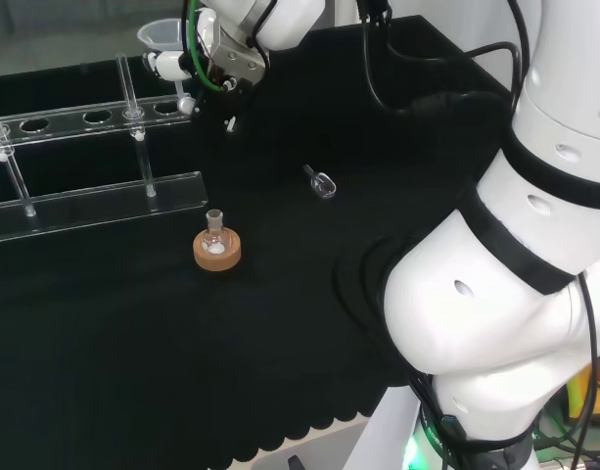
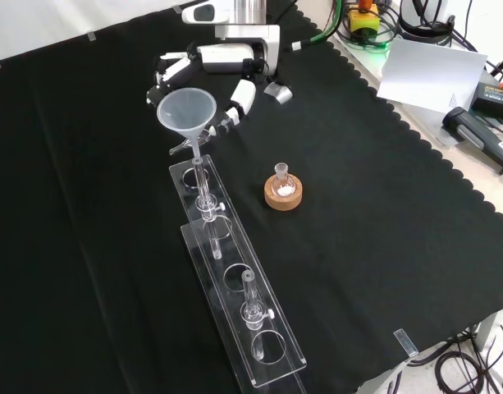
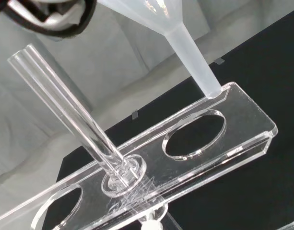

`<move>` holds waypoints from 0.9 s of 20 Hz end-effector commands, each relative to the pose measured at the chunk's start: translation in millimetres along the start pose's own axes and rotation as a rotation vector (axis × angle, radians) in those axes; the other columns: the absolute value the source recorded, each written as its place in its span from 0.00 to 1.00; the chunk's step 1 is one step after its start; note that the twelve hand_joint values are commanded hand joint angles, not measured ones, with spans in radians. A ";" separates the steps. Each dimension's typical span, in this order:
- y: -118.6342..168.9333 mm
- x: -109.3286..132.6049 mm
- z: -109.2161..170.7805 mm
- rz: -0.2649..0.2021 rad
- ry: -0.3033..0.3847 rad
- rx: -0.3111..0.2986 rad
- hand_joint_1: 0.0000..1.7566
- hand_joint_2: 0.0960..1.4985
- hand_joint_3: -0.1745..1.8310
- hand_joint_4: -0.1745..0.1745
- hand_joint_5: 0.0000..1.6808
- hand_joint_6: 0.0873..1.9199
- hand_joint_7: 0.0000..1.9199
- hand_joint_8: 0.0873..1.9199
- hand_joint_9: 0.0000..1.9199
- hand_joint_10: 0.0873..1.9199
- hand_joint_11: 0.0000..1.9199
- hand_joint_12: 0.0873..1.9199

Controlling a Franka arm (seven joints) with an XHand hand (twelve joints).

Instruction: Put the funnel back on the funnel stand.

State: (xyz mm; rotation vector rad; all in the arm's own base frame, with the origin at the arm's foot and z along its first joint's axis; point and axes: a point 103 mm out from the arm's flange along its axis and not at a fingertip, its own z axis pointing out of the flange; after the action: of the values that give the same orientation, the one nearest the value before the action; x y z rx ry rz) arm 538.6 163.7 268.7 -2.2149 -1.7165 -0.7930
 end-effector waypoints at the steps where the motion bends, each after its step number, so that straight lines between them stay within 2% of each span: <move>1: 14.7 9.2 12.4 -0.020 0.019 -0.005 0.47 0.35 0.41 0.45 0.39 0.00 0.42 0.31 0.28 0.31 0.00 0.80; 11: 18.5 21.6 20.3 -0.020 0.046 0.007 0.47 0.35 0.41 0.45 0.39 0.00 0.42 0.31 0.28 0.31 0.00 0.80; 18: 11.1 12.4 17.8 -0.002 0.020 0.011 0.47 0.35 0.42 0.45 0.39 0.00 0.42 0.31 0.28 0.31 0.00 0.80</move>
State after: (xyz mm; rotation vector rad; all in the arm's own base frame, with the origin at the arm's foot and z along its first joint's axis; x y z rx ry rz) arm 561.0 182.6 263.4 -2.1741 -1.7172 -0.8162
